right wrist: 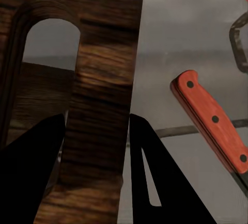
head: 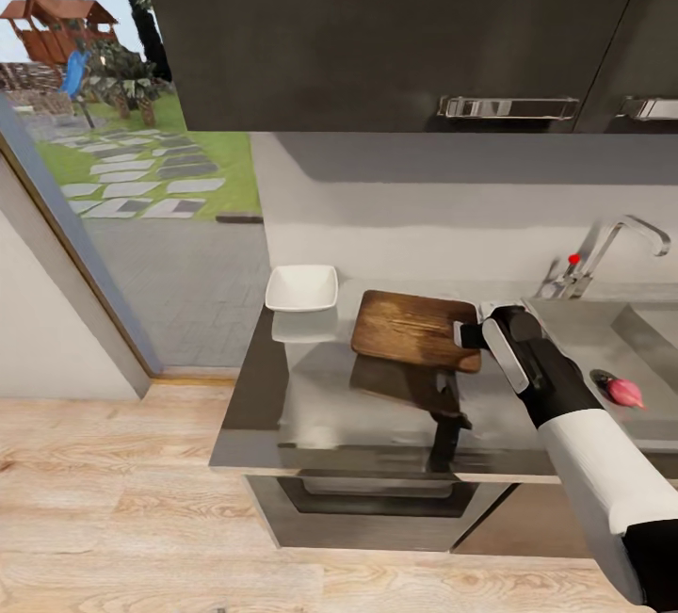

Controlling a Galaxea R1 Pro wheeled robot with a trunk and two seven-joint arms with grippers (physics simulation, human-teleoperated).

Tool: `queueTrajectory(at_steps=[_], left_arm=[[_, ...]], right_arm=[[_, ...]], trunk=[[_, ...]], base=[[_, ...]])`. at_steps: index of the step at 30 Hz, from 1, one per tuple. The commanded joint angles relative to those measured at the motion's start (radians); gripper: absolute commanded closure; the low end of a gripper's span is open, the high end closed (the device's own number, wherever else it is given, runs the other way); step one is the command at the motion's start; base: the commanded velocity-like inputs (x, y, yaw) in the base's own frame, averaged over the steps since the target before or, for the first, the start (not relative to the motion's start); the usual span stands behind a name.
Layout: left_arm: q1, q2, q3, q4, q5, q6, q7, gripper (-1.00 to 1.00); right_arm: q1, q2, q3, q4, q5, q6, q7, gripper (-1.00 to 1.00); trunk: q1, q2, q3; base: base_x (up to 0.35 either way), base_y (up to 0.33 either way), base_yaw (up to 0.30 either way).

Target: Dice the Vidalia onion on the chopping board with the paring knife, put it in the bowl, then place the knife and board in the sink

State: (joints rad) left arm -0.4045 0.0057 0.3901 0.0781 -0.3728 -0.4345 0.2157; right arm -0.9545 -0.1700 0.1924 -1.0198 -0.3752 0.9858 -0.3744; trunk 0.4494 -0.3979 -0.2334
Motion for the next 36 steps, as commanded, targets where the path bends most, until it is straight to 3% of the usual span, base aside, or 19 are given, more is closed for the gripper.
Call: queueTrajectory(at_steps=[1, 9, 19, 36], left_arm=[[-0.002, 0.004, 0.005, 0.005, -0.011, -0.001, 0.006, -1.00], [-0.002, 0.019, 0.005, 0.006, -0.011, 0.011, -0.050, -1.00], [-0.002, 0.022, 0.006, 0.006, -0.011, 0.013, -0.059, -1.00], [-0.002, 0.022, 0.005, 0.006, -0.011, 0.025, -0.059, -1.00]], right_arm=[[-0.001, -0.001, 0.004, 0.001, -0.011, 0.002, -0.010, 1.00], [-0.001, -0.003, 0.004, 0.018, -0.010, 0.005, -0.009, 1.00], [-0.001, -0.006, 0.006, 0.088, -0.010, 0.003, 0.010, 1.00], [-0.001, -0.077, 0.051, 0.096, -0.008, 0.003, 0.177, 1.00]], trunk=[[0.001, -0.002, -0.002], [0.001, -0.002, -0.002], [0.001, -0.002, -0.002], [0.001, -0.002, -0.002]], base=[[0.000, 0.000, 0.000], [0.000, 0.000, 0.000], [0.000, 0.000, 0.000], [0.000, 0.000, 0.000]])
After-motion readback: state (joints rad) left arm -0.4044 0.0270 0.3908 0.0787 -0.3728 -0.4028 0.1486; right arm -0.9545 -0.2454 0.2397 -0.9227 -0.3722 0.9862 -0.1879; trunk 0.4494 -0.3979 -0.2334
